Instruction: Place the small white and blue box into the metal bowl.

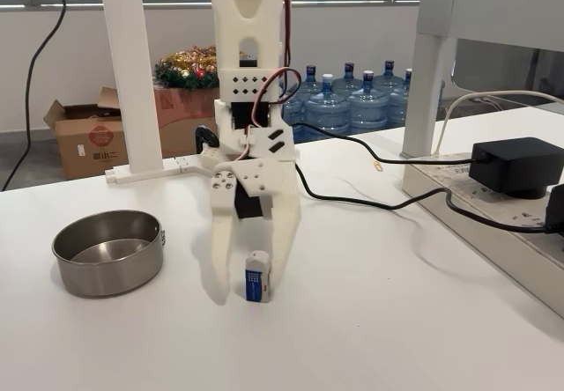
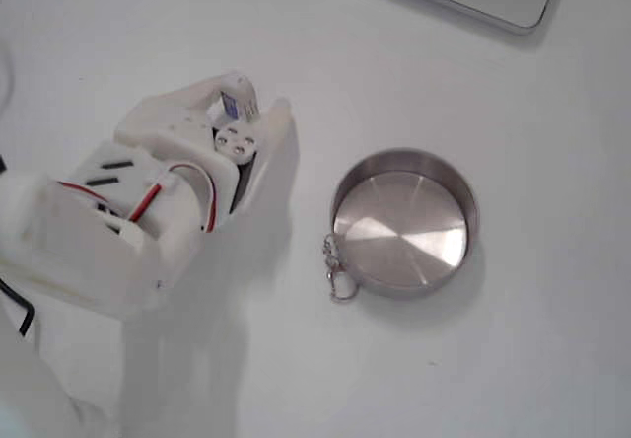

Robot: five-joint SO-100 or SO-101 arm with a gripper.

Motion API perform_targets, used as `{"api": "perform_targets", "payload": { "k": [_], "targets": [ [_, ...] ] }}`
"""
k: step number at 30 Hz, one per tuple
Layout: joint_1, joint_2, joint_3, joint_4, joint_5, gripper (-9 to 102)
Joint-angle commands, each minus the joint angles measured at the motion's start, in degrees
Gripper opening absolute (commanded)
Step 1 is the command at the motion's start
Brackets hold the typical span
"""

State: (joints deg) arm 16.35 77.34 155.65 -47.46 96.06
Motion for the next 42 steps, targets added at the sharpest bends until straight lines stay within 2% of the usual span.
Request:
{"api": "perform_targets", "payload": {
  "k": [1,8,22,31,37,42],
  "targets": [
    [0.00,0.70,-1.23,-0.88,-0.09,18],
    [0.00,0.88,-1.23,-0.88,-0.09,6],
    [1.14,5.71,-0.26,-0.88,-0.09,-2],
    [9.23,22.06,5.19,0.00,-0.44,-2],
    [18.28,26.72,8.53,0.00,-9.49,-2],
    [25.31,26.63,9.23,-0.62,-11.43,-2]
  ]
}}
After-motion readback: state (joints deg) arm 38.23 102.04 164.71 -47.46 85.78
